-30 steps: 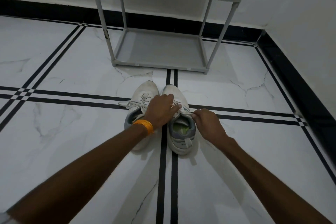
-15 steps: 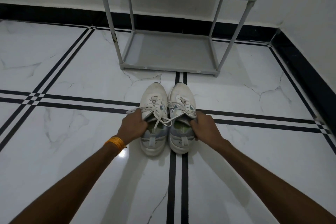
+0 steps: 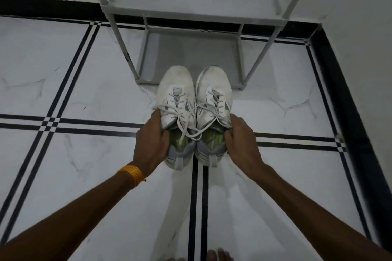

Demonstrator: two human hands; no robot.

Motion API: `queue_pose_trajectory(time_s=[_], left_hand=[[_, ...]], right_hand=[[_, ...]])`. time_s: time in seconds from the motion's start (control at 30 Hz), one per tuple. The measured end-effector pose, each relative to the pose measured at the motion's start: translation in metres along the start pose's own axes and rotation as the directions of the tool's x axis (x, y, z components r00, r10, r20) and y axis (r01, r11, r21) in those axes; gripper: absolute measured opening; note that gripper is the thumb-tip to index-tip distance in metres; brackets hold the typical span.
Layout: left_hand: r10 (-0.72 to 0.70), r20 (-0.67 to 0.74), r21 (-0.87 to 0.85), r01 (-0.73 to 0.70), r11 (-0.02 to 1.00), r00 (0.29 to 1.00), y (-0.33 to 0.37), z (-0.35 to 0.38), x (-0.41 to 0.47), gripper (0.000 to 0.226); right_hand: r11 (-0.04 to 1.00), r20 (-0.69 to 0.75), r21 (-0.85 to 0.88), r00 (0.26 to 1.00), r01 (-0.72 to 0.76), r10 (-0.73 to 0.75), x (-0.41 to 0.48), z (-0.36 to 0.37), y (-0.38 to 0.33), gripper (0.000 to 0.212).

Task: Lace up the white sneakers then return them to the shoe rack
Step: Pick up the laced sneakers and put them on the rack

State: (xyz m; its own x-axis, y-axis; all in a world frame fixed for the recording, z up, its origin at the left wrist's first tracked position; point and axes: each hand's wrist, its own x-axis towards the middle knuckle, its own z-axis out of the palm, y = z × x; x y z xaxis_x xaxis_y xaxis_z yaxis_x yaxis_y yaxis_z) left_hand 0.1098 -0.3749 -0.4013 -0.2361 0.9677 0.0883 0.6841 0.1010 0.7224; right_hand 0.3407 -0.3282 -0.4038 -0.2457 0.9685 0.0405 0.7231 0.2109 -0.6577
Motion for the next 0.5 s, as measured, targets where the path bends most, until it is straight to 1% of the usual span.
queue_pose_trajectory(time_s=[0.13,0.23,0.4,0.5], left_hand=[[-0.013,-0.014,-0.026,0.013,1.000,1.000,0.070,-0.060,0.006,0.049],[-0.048,-0.014,-0.055,0.047,0.997,0.999,0.130,-0.108,0.018,0.049],[-0.079,-0.018,-0.059,0.078,0.995,0.997,0.219,-0.179,0.061,0.050],[-0.086,-0.008,-0.038,0.086,0.996,0.996,0.253,-0.206,0.096,0.049]], right_hand=[[0.999,0.008,-0.022,0.999,-0.044,0.044,0.009,-0.073,-0.062,0.026],[0.998,0.014,-0.030,0.998,-0.053,0.053,0.018,-0.136,-0.109,0.029],[0.998,0.032,0.005,0.997,-0.067,0.067,0.057,-0.233,-0.180,0.035],[0.996,0.071,-0.010,0.994,-0.087,0.087,0.093,-0.267,-0.206,0.039]])
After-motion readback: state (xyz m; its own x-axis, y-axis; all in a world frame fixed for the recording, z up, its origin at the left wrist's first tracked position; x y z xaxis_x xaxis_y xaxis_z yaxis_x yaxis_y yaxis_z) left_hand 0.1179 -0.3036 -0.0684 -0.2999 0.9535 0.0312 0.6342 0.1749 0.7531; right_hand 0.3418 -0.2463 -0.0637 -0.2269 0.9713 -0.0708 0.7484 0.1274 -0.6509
